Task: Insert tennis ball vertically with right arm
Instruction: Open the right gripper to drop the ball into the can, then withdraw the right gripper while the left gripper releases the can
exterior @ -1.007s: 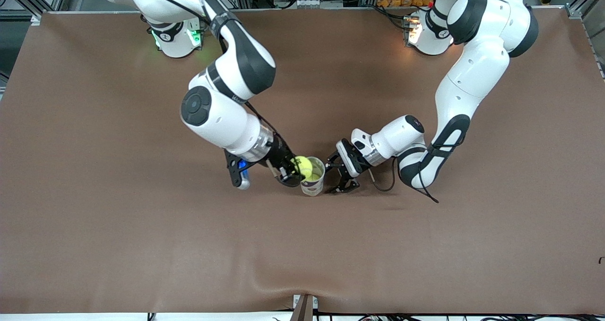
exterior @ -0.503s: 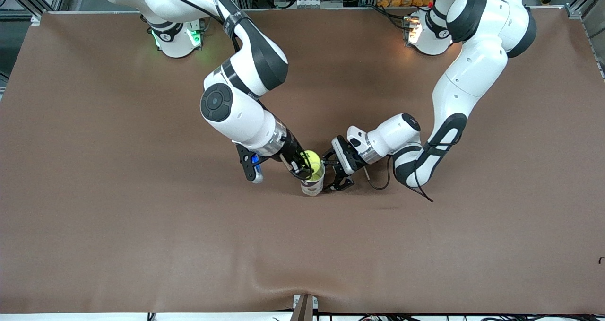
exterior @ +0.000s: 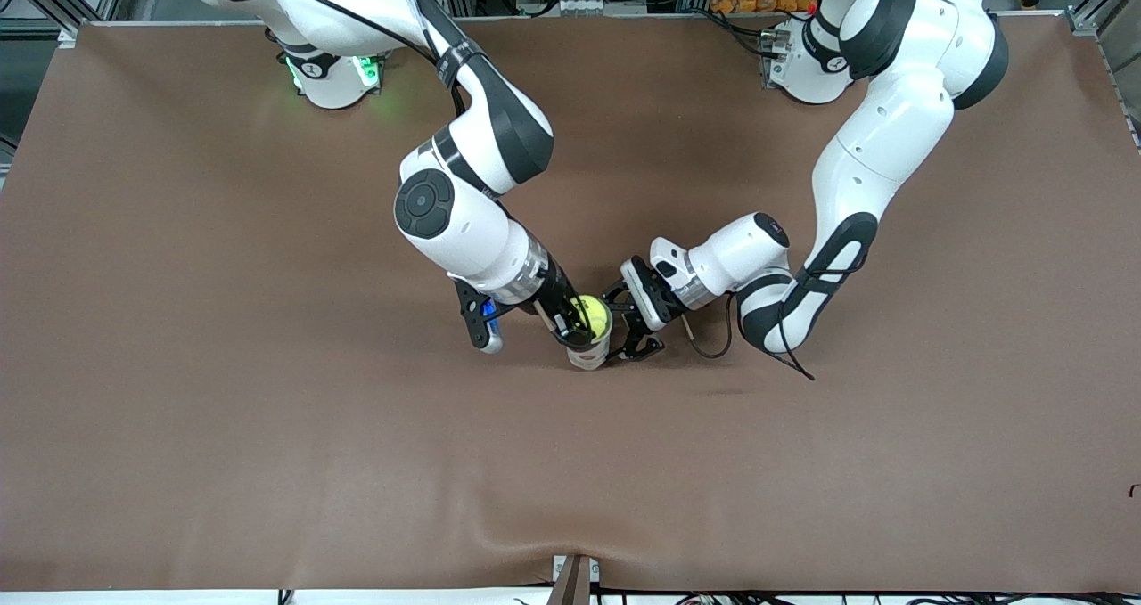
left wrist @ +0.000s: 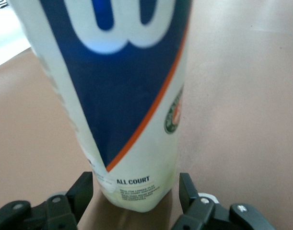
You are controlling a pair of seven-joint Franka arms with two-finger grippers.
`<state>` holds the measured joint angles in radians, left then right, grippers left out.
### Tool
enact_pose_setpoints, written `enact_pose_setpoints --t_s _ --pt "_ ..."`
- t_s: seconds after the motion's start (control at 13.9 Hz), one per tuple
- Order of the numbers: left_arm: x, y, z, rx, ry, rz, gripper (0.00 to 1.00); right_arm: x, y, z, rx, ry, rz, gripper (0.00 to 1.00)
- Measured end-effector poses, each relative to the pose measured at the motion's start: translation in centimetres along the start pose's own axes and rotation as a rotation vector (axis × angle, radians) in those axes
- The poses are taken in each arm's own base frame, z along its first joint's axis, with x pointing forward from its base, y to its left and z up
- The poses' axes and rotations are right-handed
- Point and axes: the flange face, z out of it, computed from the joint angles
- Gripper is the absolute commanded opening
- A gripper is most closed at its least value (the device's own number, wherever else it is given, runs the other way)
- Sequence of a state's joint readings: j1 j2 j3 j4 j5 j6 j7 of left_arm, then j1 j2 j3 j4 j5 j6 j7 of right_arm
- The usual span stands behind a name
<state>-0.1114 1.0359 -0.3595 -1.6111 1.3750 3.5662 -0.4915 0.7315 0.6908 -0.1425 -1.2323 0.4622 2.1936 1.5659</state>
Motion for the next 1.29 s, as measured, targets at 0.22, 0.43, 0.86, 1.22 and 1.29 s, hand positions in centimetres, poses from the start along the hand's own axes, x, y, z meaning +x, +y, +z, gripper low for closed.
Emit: enact_pose_setpoints --t_s 0.22,0.43,0.86,1.22,1.29 --pt "0.3 0.2 0.2 0.000 0.003 -0.003 0.82 -1.0 0.0 -0.2 0.005 0.026 -0.036 1.00" --pt "0.3 0.2 0.2 0.001 0.003 -0.003 0.82 -0.8 -0.2 -1.3 -0.020 0.035 -0.038 1.00" --pt "0.0 -0.5 -0.1 0.013 0.000 -0.015 0.95 10.8 -3.8 -11.6 0.030 0.063 -0.055 1.00" --pt "-3.3 -3.7 -2.9 0.056 -0.031 -0.083 0.93 22.4 -3.2 -15.2 0.003 0.051 -0.177 1.00" --pt "-4.0 -4.5 -3.7 0.067 -0.037 -0.103 0.93 24.2 -2.9 -15.8 -0.002 0.043 -0.215 1.00"
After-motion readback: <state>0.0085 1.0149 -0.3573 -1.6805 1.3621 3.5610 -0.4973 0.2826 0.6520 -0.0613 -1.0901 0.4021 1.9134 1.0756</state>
